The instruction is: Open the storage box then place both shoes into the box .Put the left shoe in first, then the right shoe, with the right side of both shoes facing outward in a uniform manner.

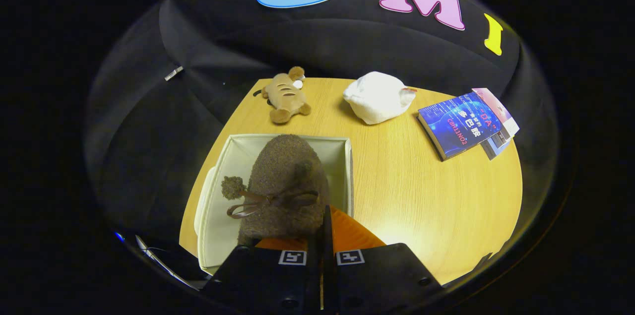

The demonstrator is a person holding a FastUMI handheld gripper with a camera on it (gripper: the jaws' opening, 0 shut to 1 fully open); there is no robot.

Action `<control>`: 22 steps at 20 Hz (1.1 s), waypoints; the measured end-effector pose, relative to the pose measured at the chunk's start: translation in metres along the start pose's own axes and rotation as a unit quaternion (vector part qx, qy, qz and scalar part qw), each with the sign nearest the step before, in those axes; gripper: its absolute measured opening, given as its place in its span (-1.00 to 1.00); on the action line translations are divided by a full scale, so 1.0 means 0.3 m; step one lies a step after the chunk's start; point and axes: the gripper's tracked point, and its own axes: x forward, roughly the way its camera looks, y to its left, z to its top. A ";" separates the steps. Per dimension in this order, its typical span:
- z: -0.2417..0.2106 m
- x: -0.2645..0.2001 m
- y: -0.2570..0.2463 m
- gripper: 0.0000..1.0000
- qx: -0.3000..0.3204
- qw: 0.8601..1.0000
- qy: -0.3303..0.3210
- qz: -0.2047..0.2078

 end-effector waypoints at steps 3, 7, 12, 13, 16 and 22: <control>-0.027 0.017 0.035 -0.52 -0.001 1.000 0.011 0.021; 0.004 -0.001 0.072 0.07 -0.008 0.999 -0.009 0.046; 0.050 -0.021 0.071 0.96 -0.002 0.998 -0.030 0.062; 0.058 -0.023 0.064 0.95 -0.006 0.997 -0.038 0.061; 0.079 -0.039 0.055 0.98 -0.022 0.996 -0.064 0.065; 0.145 -0.173 0.026 0.98 -0.099 0.977 -0.164 0.095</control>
